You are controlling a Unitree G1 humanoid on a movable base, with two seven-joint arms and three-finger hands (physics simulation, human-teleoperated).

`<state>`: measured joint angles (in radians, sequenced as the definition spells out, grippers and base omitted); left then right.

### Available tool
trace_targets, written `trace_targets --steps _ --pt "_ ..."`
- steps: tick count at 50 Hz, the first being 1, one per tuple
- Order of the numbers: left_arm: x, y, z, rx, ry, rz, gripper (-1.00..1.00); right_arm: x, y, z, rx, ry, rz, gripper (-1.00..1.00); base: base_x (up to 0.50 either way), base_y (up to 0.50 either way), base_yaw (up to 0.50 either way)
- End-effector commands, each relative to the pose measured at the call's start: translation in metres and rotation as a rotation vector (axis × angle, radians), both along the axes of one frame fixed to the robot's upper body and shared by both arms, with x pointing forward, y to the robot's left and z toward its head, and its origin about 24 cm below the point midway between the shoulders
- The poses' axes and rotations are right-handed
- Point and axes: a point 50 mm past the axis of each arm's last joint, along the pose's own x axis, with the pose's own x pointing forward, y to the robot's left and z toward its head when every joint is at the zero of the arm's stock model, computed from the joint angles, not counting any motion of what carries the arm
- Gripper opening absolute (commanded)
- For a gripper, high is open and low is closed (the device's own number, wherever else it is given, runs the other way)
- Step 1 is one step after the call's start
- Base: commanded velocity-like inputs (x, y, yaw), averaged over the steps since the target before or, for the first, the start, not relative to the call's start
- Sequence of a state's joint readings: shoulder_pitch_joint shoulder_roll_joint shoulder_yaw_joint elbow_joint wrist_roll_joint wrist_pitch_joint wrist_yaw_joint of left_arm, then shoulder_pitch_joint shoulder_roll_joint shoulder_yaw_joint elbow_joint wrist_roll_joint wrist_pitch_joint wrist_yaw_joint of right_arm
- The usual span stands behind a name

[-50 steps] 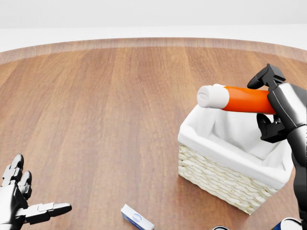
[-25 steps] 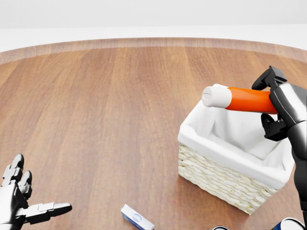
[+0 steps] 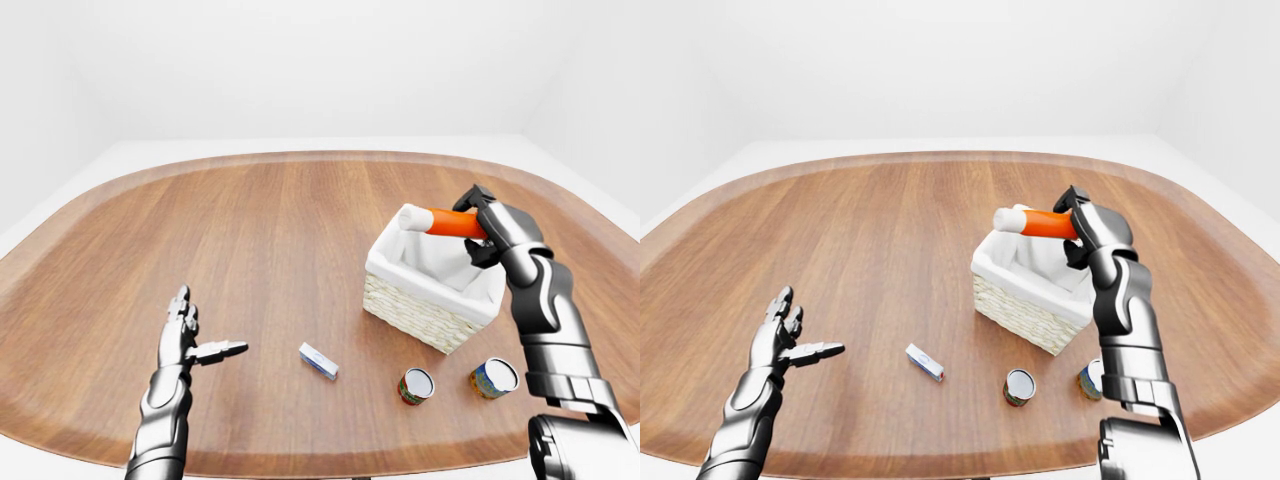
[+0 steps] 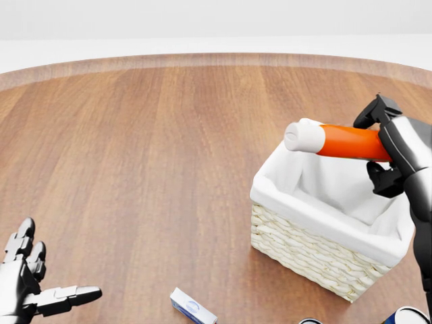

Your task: Pick up the ketchup, and put it in the basket.

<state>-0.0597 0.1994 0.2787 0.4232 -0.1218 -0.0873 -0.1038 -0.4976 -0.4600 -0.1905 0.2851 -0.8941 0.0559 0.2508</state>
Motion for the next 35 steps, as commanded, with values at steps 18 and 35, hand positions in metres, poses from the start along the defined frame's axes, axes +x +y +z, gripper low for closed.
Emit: trace_targets --steps 18,35 --pt "0.0006 0.0006 -0.0002 0.000 0.002 0.001 1.00 0.0023 -0.0005 0.0030 0.036 -0.016 0.004 1.00 0.00 0.00 0.00" --pt "-0.0004 0.0005 0.0026 0.004 -0.011 0.000 1.00 0.0016 0.0006 0.0044 0.034 -0.022 0.009 1.00 0.00 0.00 0.00"
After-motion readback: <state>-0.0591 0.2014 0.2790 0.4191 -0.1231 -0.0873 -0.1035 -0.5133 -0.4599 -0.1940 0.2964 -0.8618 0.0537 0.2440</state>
